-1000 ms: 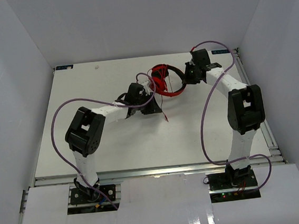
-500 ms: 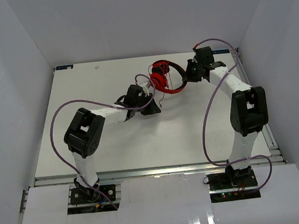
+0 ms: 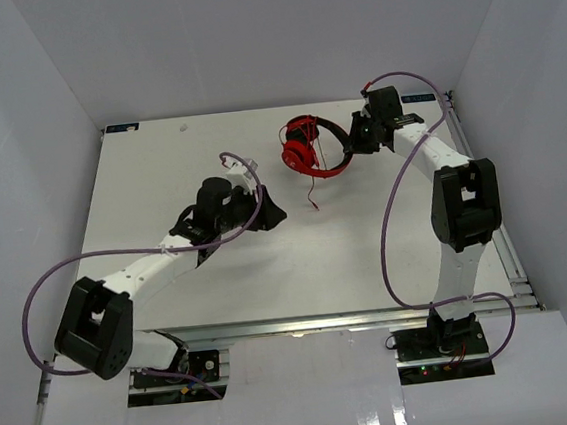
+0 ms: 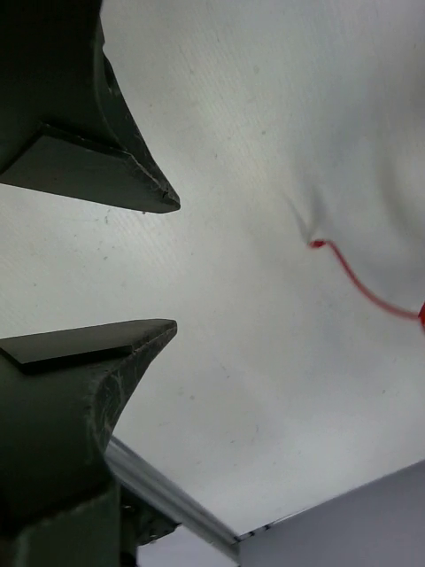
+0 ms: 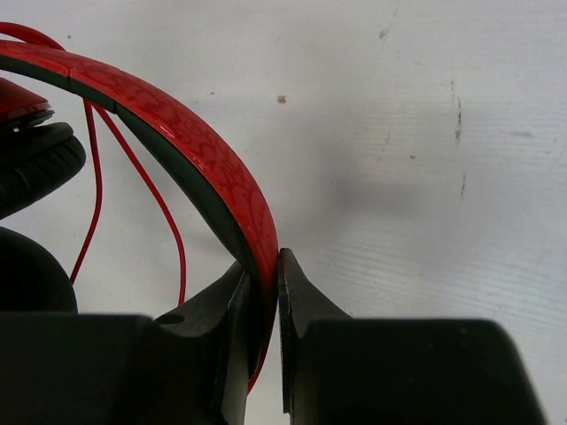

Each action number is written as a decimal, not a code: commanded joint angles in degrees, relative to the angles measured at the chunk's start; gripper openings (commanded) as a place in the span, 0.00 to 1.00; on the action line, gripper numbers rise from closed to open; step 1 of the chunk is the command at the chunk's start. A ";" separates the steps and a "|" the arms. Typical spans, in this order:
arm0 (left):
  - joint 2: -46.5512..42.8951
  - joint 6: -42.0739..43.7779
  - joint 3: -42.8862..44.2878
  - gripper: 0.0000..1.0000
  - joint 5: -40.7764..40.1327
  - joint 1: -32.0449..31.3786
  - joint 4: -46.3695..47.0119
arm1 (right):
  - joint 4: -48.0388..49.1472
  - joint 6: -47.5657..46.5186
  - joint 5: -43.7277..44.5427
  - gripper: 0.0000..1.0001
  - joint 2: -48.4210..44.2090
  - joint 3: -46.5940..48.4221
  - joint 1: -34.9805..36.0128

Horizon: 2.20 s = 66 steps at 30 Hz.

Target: Wrap the headphones

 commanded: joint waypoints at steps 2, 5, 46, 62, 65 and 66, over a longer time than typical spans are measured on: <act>-2.89 9.34 -6.10 0.60 12.86 -2.79 8.78 | 1.72 0.23 -1.97 0.08 2.57 8.73 -0.43; -3.29 18.45 -10.50 0.60 12.20 -5.40 16.91 | 1.16 0.42 -2.31 0.08 2.93 9.56 -0.43; 30.79 26.62 -0.39 0.00 -5.91 -3.57 52.61 | -2.25 -4.40 -12.49 0.08 -6.81 2.49 1.29; 36.04 42.87 6.32 0.01 -6.71 -0.33 38.95 | -4.87 -14.83 -10.27 0.08 0.86 0.82 1.42; 36.97 44.30 7.70 0.09 -6.67 -0.33 36.04 | -4.50 -14.12 -11.82 0.08 2.62 0.32 1.42; 37.02 44.69 8.17 0.10 -6.55 -0.33 34.66 | -4.43 -13.79 -12.36 0.08 3.31 0.22 1.42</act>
